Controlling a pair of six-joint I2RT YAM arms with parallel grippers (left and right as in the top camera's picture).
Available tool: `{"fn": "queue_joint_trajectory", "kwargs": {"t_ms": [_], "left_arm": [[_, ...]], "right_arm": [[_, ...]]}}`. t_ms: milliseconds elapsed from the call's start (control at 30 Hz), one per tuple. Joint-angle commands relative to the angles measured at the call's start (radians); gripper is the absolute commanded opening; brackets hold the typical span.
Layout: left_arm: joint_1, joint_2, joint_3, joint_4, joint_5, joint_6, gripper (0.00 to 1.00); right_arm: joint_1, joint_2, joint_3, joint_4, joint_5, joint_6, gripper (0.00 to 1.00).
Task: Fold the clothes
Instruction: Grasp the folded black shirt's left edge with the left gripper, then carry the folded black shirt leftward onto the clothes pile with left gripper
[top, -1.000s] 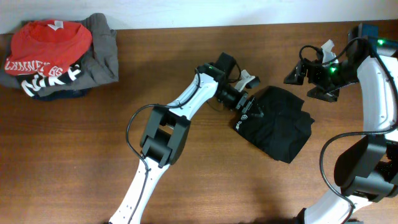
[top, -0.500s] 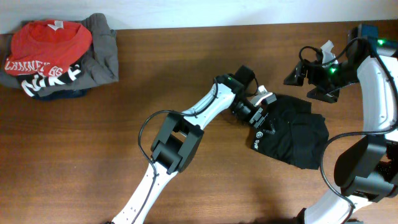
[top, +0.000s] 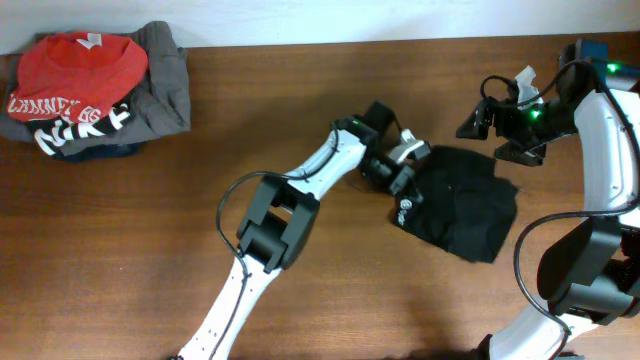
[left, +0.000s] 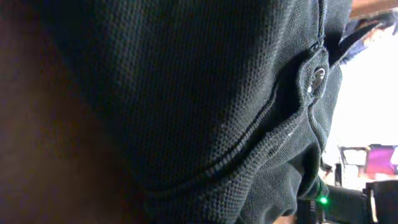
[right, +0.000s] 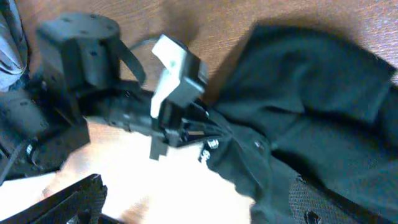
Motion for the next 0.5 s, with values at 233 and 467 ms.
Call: {"fn": "queue_joint_trajectory", "kwargs": {"t_ms": [233, 467], "left_arm": [[0.294, 0.029, -0.01, 0.105, -0.134, -0.079, 0.0], [0.478, 0.029, -0.01, 0.09, -0.129, -0.146, 0.0]], "right_arm": [[-0.005, 0.002, 0.003, -0.011, 0.008, -0.01, 0.99], [-0.003, 0.002, 0.003, -0.013, 0.008, -0.01, 0.99]]}}
